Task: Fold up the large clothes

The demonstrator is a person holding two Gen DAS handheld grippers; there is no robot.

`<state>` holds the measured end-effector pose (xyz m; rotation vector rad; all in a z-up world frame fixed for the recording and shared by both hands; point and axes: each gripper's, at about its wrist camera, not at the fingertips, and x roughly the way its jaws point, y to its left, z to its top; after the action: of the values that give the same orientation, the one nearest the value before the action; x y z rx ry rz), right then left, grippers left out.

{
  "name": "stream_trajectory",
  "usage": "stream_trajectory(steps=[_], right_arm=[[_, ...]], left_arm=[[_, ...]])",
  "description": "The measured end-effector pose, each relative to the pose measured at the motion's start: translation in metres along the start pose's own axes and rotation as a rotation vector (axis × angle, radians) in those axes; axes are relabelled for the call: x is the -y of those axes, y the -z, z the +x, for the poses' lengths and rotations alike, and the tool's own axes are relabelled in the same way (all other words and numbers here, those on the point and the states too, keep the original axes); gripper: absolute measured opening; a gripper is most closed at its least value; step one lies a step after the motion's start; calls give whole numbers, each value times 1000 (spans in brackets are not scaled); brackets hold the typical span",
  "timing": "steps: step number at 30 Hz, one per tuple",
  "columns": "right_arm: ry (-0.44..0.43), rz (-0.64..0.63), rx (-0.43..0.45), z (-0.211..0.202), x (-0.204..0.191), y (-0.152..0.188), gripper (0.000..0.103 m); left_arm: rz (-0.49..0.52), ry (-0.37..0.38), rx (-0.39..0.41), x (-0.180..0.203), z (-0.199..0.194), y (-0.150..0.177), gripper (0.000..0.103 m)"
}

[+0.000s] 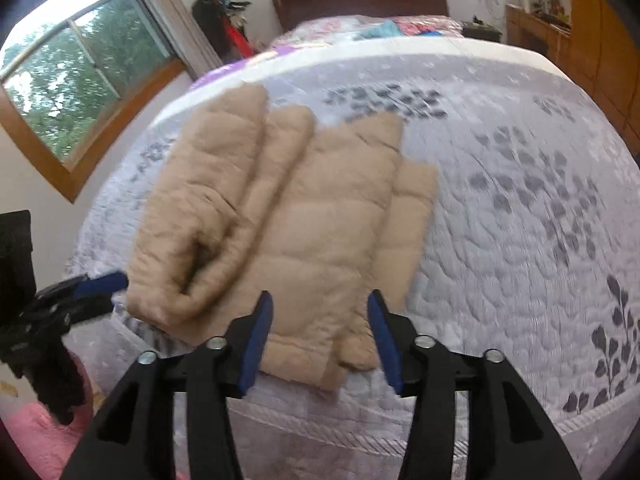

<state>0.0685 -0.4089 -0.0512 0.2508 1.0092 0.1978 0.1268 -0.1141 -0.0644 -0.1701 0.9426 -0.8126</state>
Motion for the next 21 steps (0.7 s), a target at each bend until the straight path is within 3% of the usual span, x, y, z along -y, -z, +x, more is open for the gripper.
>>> stream_trajectory(steps=[5, 7, 11, 21], right_arm=[[-75, 7, -49, 15, -18, -22, 64], [-94, 10, -73, 22, -30, -30, 67], [-141, 9, -115, 37, -49, -45, 72], [-167, 40, -250, 88, -60, -46, 74]], left_arm=[[-24, -407, 92, -29, -12, -20, 40], [-42, -502, 83, -43, -7, -26, 40], [-100, -493, 36, -66, 1, -33, 40], [-111, -468, 28, -84, 5, -31, 40]])
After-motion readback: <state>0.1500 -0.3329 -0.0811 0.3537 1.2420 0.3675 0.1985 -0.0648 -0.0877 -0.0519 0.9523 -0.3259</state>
